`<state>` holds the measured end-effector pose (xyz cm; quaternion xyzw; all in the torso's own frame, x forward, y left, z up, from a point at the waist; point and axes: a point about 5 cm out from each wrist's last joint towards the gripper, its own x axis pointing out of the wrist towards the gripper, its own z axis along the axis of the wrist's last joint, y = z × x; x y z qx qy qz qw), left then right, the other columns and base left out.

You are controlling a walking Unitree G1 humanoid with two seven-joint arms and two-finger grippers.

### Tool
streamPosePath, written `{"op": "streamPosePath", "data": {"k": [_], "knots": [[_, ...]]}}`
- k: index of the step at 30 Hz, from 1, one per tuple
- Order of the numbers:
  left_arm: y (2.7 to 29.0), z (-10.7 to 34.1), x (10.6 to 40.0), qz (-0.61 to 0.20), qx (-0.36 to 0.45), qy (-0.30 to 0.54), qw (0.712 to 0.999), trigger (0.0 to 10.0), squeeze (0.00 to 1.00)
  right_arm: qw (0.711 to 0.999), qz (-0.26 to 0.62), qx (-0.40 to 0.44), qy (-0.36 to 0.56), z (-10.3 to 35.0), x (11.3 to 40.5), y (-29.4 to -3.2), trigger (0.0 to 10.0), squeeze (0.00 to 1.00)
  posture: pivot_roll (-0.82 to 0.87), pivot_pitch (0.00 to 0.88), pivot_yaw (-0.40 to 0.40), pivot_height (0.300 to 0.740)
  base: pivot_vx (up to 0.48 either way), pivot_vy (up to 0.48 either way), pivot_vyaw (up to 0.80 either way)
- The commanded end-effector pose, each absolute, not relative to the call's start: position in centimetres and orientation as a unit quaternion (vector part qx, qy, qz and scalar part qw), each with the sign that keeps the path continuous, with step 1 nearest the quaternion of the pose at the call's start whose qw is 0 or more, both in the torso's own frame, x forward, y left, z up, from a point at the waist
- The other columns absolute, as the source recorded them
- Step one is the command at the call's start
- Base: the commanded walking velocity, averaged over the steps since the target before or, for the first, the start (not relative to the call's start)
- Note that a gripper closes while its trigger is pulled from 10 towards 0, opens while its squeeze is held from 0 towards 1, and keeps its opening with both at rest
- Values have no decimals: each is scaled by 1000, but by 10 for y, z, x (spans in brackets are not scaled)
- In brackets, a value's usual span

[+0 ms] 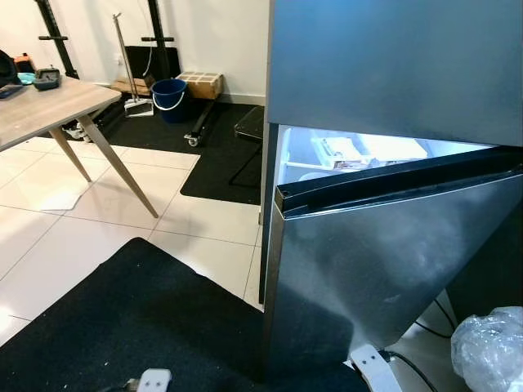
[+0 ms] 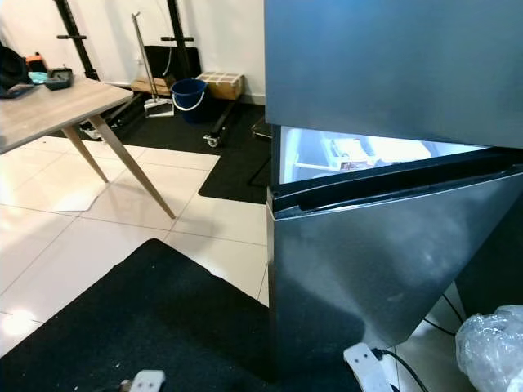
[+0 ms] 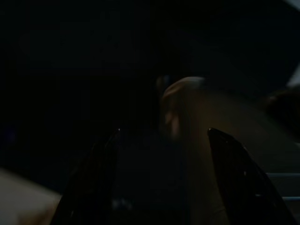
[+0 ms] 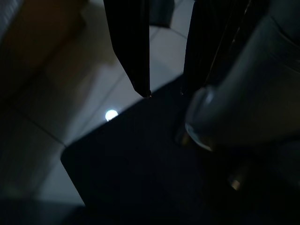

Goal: Restocking fridge

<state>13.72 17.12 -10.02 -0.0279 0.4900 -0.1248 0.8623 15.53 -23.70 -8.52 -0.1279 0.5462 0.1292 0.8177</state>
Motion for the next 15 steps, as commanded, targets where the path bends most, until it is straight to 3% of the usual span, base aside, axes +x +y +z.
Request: {"op": "streamPosePath", "data": {"k": [1,7,15], "knots": [[163,-92,156,-169,-5,454,875,10000,0,807,117,-138,563,-89,145,-240,10000,0,-54,0,0,740,0,0,0],[147,-70,196,-246,6,376,893,10000,0,789,112,-150,585,-96,128,-239,10000,0,-55,0,3,740,0,0,0],[117,-36,233,-388,2,278,879,10000,0,776,120,-161,598,-101,119,-233,10000,0,-61,0,5,740,0,0,0]]}}
